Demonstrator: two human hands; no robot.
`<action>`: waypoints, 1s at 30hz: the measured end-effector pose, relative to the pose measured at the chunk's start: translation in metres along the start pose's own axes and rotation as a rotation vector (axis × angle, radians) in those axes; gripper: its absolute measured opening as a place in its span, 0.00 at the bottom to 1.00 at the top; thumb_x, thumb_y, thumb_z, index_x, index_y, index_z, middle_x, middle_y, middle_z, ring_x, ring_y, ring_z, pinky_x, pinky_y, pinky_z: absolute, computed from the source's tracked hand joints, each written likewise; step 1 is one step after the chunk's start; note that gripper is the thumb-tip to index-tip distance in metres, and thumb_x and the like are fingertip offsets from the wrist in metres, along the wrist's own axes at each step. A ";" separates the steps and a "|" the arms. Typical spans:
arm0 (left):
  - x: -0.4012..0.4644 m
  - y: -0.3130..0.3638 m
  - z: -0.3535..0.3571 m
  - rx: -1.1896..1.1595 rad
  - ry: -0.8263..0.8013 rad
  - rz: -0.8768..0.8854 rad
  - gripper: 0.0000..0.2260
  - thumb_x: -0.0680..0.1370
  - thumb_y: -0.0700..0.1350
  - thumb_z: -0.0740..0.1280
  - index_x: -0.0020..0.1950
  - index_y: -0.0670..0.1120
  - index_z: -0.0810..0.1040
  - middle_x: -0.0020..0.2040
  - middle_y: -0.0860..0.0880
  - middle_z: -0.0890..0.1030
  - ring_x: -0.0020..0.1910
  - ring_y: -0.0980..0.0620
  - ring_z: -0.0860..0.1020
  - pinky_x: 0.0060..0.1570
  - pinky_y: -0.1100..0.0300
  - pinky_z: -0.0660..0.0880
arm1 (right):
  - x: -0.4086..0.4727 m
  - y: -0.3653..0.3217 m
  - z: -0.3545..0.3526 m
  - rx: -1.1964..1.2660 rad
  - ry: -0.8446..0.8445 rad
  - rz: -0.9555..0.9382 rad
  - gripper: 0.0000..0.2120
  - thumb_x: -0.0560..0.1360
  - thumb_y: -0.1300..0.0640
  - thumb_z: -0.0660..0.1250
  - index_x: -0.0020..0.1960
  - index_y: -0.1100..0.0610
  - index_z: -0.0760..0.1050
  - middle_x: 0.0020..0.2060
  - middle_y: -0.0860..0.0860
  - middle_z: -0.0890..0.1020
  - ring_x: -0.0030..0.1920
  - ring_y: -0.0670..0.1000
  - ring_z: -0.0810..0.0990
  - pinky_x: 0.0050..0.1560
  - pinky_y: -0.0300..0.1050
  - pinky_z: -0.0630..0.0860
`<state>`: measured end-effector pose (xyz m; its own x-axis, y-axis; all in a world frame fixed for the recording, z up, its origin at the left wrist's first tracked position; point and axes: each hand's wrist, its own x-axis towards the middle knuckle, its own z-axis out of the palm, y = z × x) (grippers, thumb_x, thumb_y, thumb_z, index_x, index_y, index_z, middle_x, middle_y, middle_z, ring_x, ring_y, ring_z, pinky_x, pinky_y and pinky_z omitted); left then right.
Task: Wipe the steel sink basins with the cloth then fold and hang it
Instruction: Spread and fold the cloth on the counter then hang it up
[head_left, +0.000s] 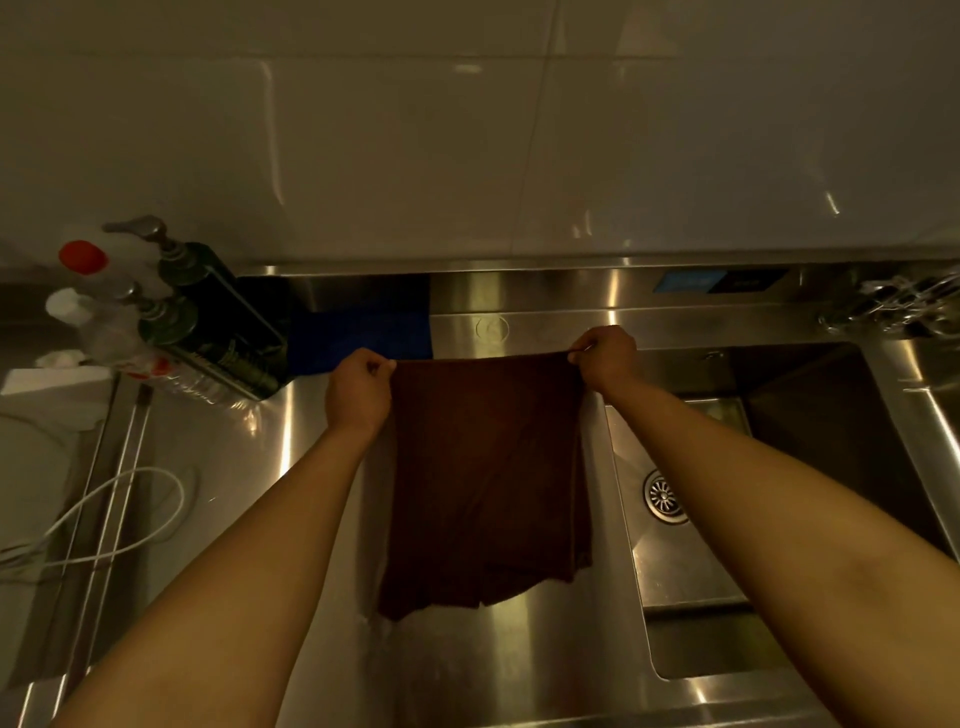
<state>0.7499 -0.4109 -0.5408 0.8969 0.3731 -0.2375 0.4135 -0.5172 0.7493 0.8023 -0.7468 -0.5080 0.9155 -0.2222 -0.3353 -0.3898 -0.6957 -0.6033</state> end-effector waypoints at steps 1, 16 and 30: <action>0.003 0.000 0.002 0.009 0.003 -0.002 0.07 0.83 0.48 0.68 0.48 0.47 0.80 0.45 0.45 0.83 0.43 0.43 0.84 0.49 0.43 0.81 | 0.002 0.000 0.001 0.000 -0.009 0.009 0.04 0.73 0.64 0.76 0.47 0.60 0.83 0.46 0.55 0.83 0.49 0.54 0.82 0.52 0.47 0.79; -0.050 -0.019 0.001 0.189 -0.022 0.149 0.18 0.80 0.44 0.70 0.70 0.46 0.74 0.66 0.43 0.74 0.61 0.43 0.77 0.54 0.52 0.74 | -0.048 0.041 0.016 0.038 0.072 -0.055 0.21 0.69 0.66 0.76 0.60 0.57 0.76 0.57 0.57 0.79 0.54 0.55 0.80 0.54 0.52 0.79; -0.235 -0.097 -0.034 0.069 -0.060 -0.045 0.11 0.77 0.45 0.76 0.55 0.55 0.77 0.53 0.51 0.81 0.46 0.54 0.81 0.45 0.57 0.78 | -0.234 0.112 0.018 0.121 -0.194 0.052 0.15 0.68 0.49 0.81 0.47 0.53 0.79 0.42 0.50 0.82 0.44 0.50 0.81 0.48 0.51 0.80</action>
<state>0.4940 -0.4219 -0.5370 0.8841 0.3515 -0.3080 0.4616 -0.5536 0.6931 0.5424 -0.7602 -0.5100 0.8624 -0.1119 -0.4937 -0.4554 -0.5973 -0.6601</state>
